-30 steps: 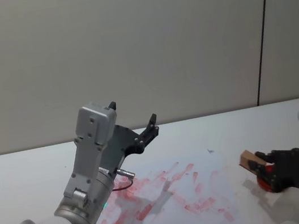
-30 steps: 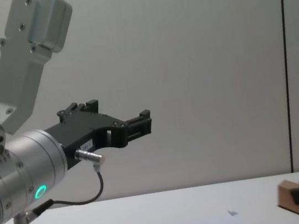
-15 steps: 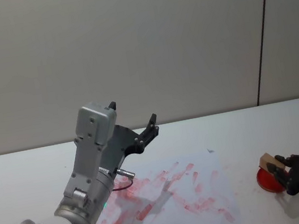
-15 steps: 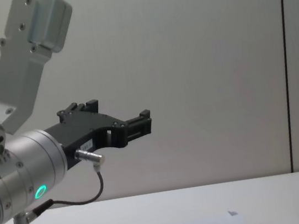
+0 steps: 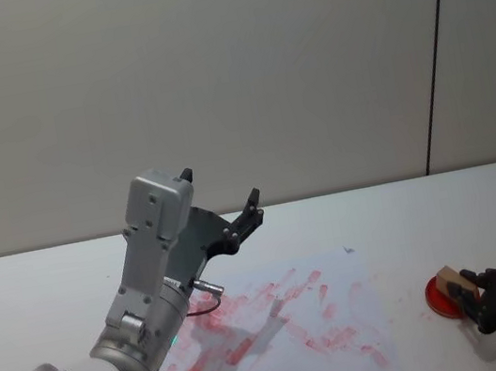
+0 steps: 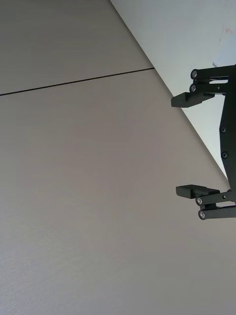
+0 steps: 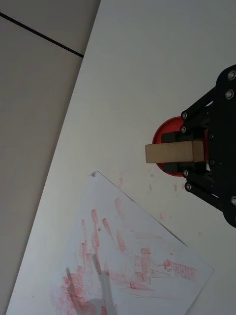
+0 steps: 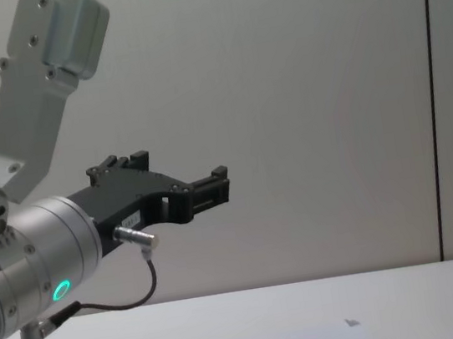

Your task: Use the one hand to pick up the stamp and affix it onto the A4 paper.

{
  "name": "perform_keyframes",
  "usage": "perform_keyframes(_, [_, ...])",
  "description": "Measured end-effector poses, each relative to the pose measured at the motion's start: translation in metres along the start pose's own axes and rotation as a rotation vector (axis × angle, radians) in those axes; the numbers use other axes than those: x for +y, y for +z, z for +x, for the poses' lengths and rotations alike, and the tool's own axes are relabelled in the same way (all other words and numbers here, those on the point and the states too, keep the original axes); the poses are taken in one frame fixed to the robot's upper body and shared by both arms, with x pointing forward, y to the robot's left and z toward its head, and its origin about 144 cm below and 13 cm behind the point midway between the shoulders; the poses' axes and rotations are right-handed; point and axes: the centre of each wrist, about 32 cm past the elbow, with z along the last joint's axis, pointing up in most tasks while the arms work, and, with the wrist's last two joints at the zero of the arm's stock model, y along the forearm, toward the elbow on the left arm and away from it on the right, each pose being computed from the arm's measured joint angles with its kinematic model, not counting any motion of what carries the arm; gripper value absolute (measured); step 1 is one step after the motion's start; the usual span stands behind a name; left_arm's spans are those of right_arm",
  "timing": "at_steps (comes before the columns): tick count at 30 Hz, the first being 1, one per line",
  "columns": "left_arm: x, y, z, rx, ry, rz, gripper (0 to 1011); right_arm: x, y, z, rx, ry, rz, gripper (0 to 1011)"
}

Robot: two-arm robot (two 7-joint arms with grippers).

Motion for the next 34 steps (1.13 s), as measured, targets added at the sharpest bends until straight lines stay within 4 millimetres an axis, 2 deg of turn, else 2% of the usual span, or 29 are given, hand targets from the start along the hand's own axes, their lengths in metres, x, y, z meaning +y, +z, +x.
perform_keyframes(2, [0.0000,0.0000,0.0000,0.000,0.000,0.000,1001,0.0005,-0.0008,-0.0001,0.001,0.001,-0.003,219])
perform_keyframes(11, [0.0000,0.0000,0.0000,0.000,0.000,0.000,1001,0.0024,-0.0034,-0.0004,0.004,0.003,-0.014,518])
perform_keyframes(13, [0.0000,0.0000,0.0000,0.000,0.000,0.000,1001,0.0028,-0.0038,-0.0004,0.004,0.003,-0.016,559])
perform_keyframes(14, [0.0000,0.0000,0.0000,0.000,0.000,0.000,1001,0.0028,-0.0040,-0.0004,0.004,0.003,-0.017,620])
perform_keyframes(16, [0.0000,0.0000,0.0000,0.000,0.000,0.000,1001,0.0030,-0.0042,-0.0004,0.004,0.003,-0.018,651])
perform_keyframes(17, [0.0000,0.0000,0.0000,0.000,0.000,0.000,1002,0.0031,-0.0044,-0.0004,0.004,0.003,-0.019,723])
perform_keyframes(27, [0.0000,0.0000,0.0000,0.000,0.000,0.000,1001,0.0036,-0.0052,-0.0004,0.005,0.005,-0.022,996])
perform_keyframes(34, [0.0000,0.0000,0.0000,0.000,0.000,0.000,1001,0.0038,-0.0053,-0.0006,0.005,0.005,-0.023,1001])
